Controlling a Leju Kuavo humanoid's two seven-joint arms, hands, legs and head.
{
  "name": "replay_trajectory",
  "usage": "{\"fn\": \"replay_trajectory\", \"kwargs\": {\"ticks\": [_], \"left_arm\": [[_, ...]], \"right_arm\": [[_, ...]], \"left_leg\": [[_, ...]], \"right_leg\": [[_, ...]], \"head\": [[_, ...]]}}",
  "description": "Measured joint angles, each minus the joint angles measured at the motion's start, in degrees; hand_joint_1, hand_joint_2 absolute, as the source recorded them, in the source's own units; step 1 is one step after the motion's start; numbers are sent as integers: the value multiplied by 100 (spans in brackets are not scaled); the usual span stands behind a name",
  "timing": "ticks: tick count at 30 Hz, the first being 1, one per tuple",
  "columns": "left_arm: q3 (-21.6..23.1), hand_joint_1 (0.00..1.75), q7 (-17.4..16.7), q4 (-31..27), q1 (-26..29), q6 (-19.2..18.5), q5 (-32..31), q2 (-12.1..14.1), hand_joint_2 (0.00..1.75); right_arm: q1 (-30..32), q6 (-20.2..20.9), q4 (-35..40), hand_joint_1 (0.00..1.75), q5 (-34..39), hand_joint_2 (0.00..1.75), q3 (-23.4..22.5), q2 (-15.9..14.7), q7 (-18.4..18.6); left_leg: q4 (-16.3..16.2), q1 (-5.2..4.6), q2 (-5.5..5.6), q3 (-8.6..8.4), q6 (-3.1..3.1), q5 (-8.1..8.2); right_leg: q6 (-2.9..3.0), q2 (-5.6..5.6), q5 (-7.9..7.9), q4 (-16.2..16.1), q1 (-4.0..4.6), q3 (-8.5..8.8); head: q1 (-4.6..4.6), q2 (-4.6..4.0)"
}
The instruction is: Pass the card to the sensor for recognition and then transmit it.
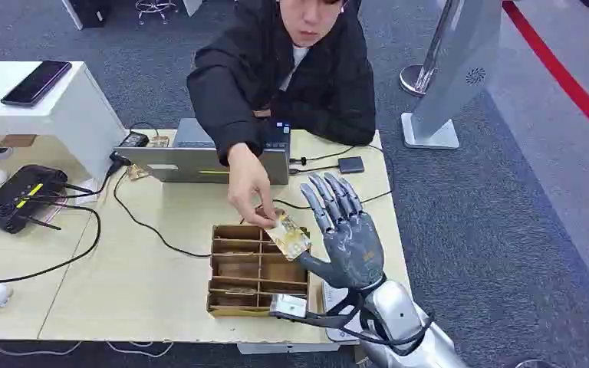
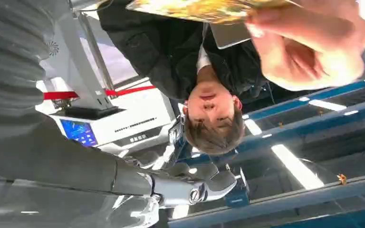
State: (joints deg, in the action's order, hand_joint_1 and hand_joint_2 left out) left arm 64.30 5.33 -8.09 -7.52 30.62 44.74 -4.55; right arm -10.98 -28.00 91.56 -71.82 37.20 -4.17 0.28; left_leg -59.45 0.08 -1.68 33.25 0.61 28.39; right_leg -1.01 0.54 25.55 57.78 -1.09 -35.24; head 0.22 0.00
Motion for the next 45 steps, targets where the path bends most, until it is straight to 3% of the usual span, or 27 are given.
{"fn": "replay_trajectory", "kwargs": {"ticks": [23, 24, 25, 26, 27, 45], "left_arm": [[4, 0, 0, 0, -3, 0, 0, -2, 0], [7, 0, 0, 0, -3, 2, 0, -2, 0], [7, 0, 0, 0, -3, 0, 0, -2, 0], [7, 0, 0, 0, -3, 2, 0, -2, 0], [7, 0, 0, 0, -3, 2, 2, -2, 0], [46, 0, 0, 0, -1, 4, 72, -4, 0]], "right_arm": [[-16, 11, -66, 2, -17, 175, 0, 39, 2], [-20, 13, -66, 44, -20, 175, 0, 44, 2], [-24, 17, -66, 134, -20, 175, 0, 50, 2], [-28, 20, -66, 161, -20, 175, 0, 55, 2], [-33, 28, -68, 175, -15, 175, 0, 59, 2], [-53, 48, -79, 175, 144, 175, 13, 151, -44]], "left_leg": [[0, 0, 0, 0, 0, 0], [0, 0, 0, 0, 0, 0], [0, 0, 0, 0, 0, 0], [0, 0, 0, 0, 0, 0], [0, 0, 0, 0, 0, 0], [0, 0, 0, 0, 0, 0]], "right_leg": [[0, 0, 0, 0, 0, 0], [0, 0, 0, 0, 0, 0], [0, 0, 0, 0, 0, 0], [0, 0, 0, 0, 0, 0], [0, 0, 0, 0, 0, 0], [0, 0, 0, 0, 0, 0]], "head": [[0, 0], [0, 0], [0, 0], [0, 0], [-2, 0], [0, 0]]}}
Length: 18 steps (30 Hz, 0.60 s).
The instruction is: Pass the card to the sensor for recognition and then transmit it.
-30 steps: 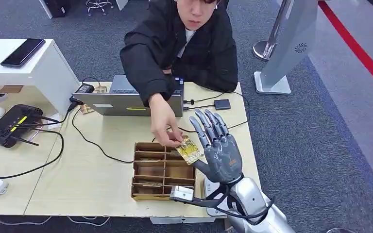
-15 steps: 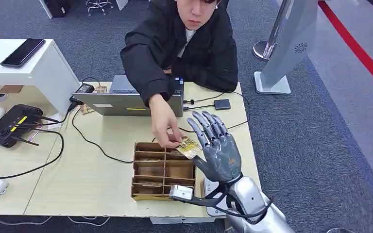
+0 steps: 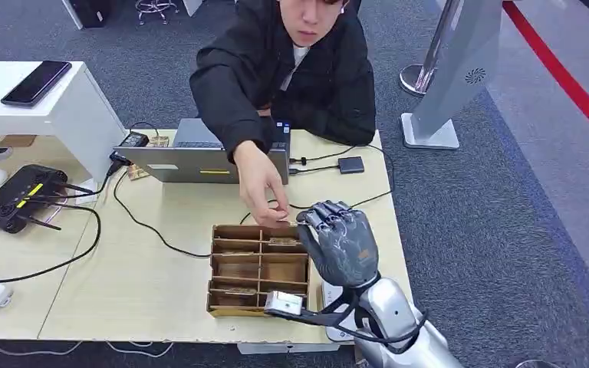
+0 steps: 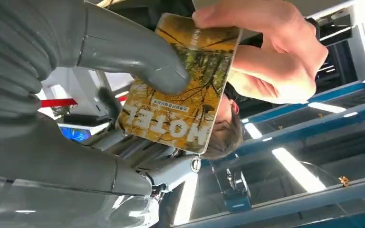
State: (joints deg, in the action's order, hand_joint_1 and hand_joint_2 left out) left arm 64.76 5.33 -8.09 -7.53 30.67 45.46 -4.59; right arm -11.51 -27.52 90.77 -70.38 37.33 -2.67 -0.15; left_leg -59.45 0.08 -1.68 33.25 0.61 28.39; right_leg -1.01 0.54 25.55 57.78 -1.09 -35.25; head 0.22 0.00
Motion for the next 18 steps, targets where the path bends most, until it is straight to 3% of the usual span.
{"fn": "replay_trajectory", "kwargs": {"ticks": [18], "left_arm": [[9, 0, 18, 0, 1, 9, 92, 0, 0]], "right_arm": [[21, -70, 33, 175, 221, 175, 20, 66, -171]], "left_leg": [[0, 0, 0, -1, 0, 0]], "right_leg": [[0, 0, 0, 0, 0, 0]], "head": [[0, 0]]}}
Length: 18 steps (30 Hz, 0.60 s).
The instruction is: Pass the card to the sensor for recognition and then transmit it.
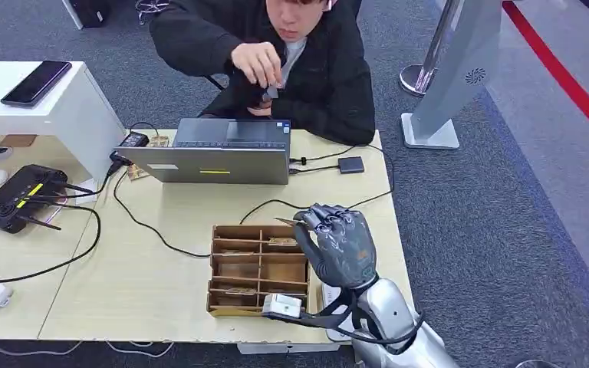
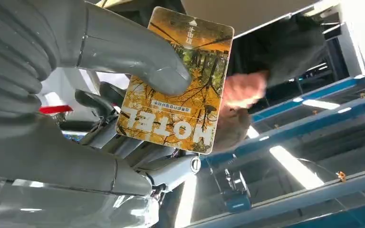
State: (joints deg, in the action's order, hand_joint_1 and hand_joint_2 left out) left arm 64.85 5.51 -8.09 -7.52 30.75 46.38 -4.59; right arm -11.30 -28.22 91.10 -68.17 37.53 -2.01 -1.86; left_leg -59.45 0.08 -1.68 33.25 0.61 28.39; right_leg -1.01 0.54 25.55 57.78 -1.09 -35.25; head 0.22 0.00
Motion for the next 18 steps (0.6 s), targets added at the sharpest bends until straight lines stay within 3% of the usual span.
{"fn": "replay_trajectory", "kwargs": {"ticks": [10, 18], "left_arm": [[-2, 0, 146, 0, 37, 35, 223, 2, 0], [-61, 0, 181, 15, 193, -1297, 686, 88, 0]], "right_arm": [[193, 361, 234, 175, 1029, 175, -2, -2, -227], [561, 671, 487, 175, 1610, 175, -225, -11, -358]], "left_leg": [[0, 0, 0, 0, 0, 0], [0, 0, 1, 1, 0, 1]], "right_leg": [[0, 0, 1, 0, 0, -1], [1, 2, 2, -1, 0, -1]], "head": [[0, 0], [0, 0]]}}
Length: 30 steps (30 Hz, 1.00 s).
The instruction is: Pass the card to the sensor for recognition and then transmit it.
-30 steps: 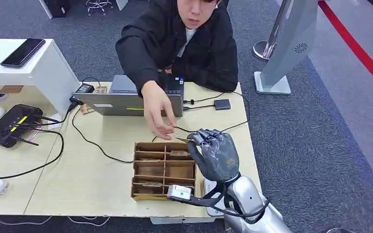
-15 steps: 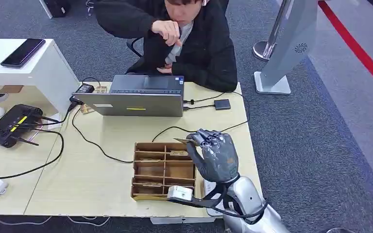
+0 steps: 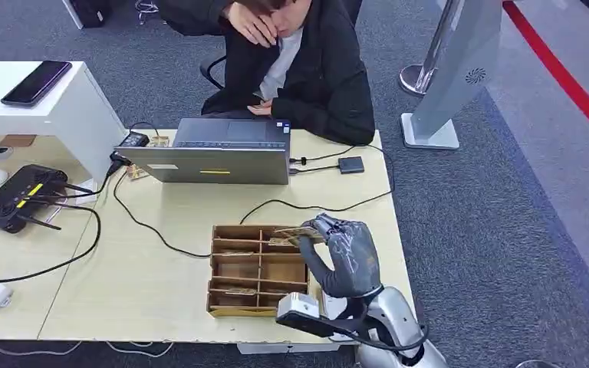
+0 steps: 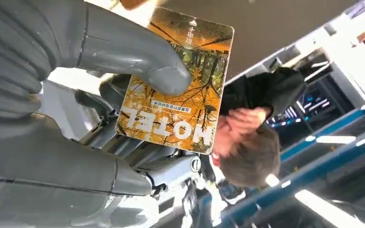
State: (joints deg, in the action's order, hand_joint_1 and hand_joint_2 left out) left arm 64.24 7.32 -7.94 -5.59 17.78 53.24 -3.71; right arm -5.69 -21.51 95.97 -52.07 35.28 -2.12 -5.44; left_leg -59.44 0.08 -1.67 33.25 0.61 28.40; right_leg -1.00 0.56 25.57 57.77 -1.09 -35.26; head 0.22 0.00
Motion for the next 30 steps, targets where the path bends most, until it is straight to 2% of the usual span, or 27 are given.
{"fn": "replay_trajectory", "kwargs": {"ticks": [5, 8, 9, 10, 11, 12, 13, 14, 15, 16, 20, 30], "left_arm": [[-76, 0, 2, 98, 94, -835, 299, 94, 0], [-168, 0, 105, 286, 209, -1702, 533, 142, 0], [-186, 0, 160, 363, 251, -1772, 547, 179, 0], [-190, 0, 267, 391, 255, -1578, 490, 175, 0], [-175, 0, 363, 394, 245, -915, 364, 151, 0], [-142, 0, 359, 389, 203, -472, 319, 100, 0], [-96, 0, 315, 372, 138, 583, 258, 50, 0], [-59, 0, 252, 332, 74, 1292, 230, -5, 0], [-26, 0, 219, 304, 40, 1716, 230, -33, 0], [2, 0, 219, 287, 14, 1814, 230, -48, 0], [18, 0, 238, 238, -17, 1594, 271, -92, 0], [18, 0, 293, 221, -22, 1588, 357, -118, 0]], "right_arm": [[253, 151, 99, 175, 474, 175, -177, -39, -256], [489, 208, 134, 175, 861, 175, -308, -79, -496], [545, 212, 138, 175, 949, 175, -344, -94, -558], [603, 230, 149, 175, 1019, 175, -366, -103, -602], [649, 271, 173, 175, 1084, 175, -400, -109, -636], [679, 287, 180, 175, 1115, 175, -411, -109, -648], [717, 293, 188, 175, 1163, 175, -425, -109, -658], [782, 297, 217, 175, 1224, 175, -433, -109, -661], [837, 299, 239, 175, 1288, 175, -449, -109, -669], [888, 300, 254, 175, 1351, 175, -459, -109, -678], [1055, 306, 265, 175, 1528, 175, -497, -125, -735], [1315, 295, 234, 175, 1806, 175, -575, -221, -750]], "left_leg": [[1, 1, -2, -1, -2, 2], [1, 1, -3, 0, -2, 2], [1, 0, -9, -4, -2, 3], [0, 0, -11, -5, -2, 3], [0, -1, -8, -2, -2, 2], [0, -1, -5, -2, -2, 2], [0, -1, -1, -1, -1, 3], [0, -1, 2, -2, -1, 3], [1, 0, 1, -3, -1, 3], [1, 0, -2, -4, -2, 3], [0, -1, -8, -8, -1, 3], [1, 0, -7, -7, -2, 3]], "right_leg": [[0, -4, 0, 0, 0, 1], [1, -5, 1, 1, 0, 0], [1, -10, 1, 0, 0, -2], [1, -13, 1, 0, 0, -5], [1, -9, 1, -1, 0, -5], [1, -2, 1, -2, 0, -2], [0, 6, 1, -2, 0, 0], [0, 8, 1, -2, -1, 3], [1, 6, 1, -1, -1, 6], [1, 3, -1, -1, -1, 6], [0, -8, -1, -1, -1, 5], [1, -8, 0, -1, 0, 4]], "head": [[0, 0], [2, 0], [-2, 0], [-4, 0], [2, 0], [-2, 0], [2, 0], [0, 0], [0, 0], [0, 0], [0, 0], [0, 0]]}}
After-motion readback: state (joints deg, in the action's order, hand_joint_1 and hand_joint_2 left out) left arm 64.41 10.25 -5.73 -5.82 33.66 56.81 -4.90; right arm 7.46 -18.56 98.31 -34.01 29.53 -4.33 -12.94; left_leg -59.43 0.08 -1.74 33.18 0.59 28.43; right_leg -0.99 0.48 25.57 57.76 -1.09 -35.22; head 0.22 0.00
